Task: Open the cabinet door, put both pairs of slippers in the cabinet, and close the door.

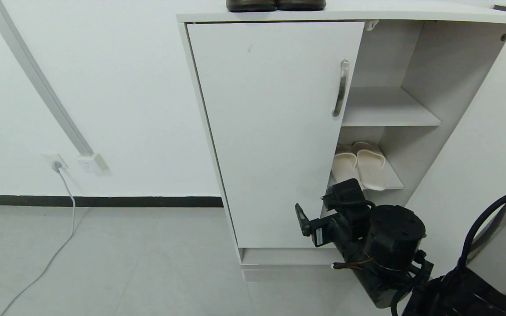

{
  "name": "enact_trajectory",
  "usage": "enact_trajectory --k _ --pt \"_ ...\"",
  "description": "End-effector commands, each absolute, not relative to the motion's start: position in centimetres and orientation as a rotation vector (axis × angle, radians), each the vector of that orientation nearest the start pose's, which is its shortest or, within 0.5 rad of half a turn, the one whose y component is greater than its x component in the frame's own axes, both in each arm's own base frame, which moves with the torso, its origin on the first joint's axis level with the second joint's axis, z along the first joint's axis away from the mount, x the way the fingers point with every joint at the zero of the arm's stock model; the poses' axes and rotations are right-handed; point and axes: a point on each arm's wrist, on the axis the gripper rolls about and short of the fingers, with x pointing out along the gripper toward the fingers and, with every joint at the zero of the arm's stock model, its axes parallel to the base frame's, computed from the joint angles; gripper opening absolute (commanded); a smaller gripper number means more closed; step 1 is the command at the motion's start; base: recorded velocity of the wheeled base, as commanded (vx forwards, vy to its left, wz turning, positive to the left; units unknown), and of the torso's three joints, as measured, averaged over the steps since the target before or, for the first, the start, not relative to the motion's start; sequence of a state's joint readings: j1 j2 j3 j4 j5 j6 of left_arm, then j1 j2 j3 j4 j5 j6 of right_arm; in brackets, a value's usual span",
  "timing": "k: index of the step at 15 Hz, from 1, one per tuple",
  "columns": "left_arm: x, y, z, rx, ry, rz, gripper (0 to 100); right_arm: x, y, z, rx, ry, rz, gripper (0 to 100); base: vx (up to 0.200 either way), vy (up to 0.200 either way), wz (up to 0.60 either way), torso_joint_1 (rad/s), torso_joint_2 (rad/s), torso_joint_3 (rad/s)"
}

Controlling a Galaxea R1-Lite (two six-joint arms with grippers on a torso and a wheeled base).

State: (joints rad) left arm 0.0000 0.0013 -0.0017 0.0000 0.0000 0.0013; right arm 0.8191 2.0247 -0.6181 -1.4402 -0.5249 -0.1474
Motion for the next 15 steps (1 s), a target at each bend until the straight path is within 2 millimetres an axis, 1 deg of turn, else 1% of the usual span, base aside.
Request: enact_trajectory --k 1,8,15 --pt "-2.28 0.00 7.59 0.002 0.000 0.000 0 23.72 23.80 10.89 -0.132 -0.041 0.294 100 0.000 0.000 0.00 0.000 0.00 0.000" --pt "-2.28 0.00 7.59 0.005 0.000 0.002 0 23.60 23.91 10.91 -0.136 -0.044 0.300 100 0.000 0.000 0.00 0.000 0.00 0.000" --pt "-2.28 0.00 7.59 0.005 0.000 0.002 0 23.56 23.91 10.85 -0.139 -0.043 0.317 100 0.000 0.000 0.00 0.004 0.00 0.173"
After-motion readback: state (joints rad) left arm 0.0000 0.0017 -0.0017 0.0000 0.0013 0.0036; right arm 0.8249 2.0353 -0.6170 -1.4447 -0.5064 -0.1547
